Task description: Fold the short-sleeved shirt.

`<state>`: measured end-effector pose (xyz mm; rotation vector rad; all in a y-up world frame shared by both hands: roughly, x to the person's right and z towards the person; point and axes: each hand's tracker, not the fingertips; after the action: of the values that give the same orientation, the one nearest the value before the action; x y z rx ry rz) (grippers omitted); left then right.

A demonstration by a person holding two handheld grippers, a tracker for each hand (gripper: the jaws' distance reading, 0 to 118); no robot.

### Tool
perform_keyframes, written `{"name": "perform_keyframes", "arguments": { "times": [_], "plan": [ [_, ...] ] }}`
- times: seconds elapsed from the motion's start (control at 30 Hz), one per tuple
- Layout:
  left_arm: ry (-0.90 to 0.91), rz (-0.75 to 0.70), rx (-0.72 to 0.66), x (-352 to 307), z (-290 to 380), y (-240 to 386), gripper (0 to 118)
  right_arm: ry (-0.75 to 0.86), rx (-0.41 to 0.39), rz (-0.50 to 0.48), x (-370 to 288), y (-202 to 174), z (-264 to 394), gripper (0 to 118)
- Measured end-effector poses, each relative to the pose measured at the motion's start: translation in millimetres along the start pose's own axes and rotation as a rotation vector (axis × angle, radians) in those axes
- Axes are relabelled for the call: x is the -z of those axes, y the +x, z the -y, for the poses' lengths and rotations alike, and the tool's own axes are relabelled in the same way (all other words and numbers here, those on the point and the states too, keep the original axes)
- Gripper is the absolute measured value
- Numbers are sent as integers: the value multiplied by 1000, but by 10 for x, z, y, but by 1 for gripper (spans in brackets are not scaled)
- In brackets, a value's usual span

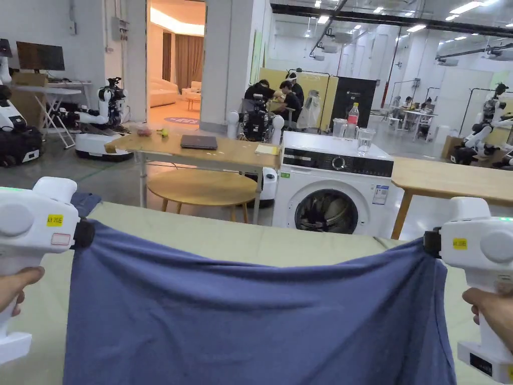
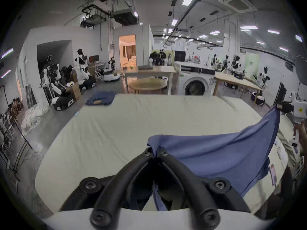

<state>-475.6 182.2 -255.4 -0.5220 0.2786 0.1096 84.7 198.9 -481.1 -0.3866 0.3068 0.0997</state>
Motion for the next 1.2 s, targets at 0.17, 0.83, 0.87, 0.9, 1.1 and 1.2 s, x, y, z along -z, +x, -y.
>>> {"name": "perform_keyframes", "arguments": {
  "times": [0.17,0.83,0.87,0.9,1.1,1.2],
  "plan": [
    [88,-10,-17,-251,-531,7,0,115,16,58,-398,28,-383,1],
    [223,-111,3,-134,-2131,61,0,272,17,176,-96,6,-1801,1],
    [226,-115,6,-137,-2180,64,0,280,28,174,-100,3,-1860,1],
    [233,-118,6,-143,-2214,66,0,291,34,175,-104,-7,-1902,1],
    [241,-129,14,-129,-2192,93,0,297,2,189,-45,-37,-1822,1],
    [224,-117,20,-95,-1999,116,0,275,7,191,6,2,-1584,1]
  ]
}}
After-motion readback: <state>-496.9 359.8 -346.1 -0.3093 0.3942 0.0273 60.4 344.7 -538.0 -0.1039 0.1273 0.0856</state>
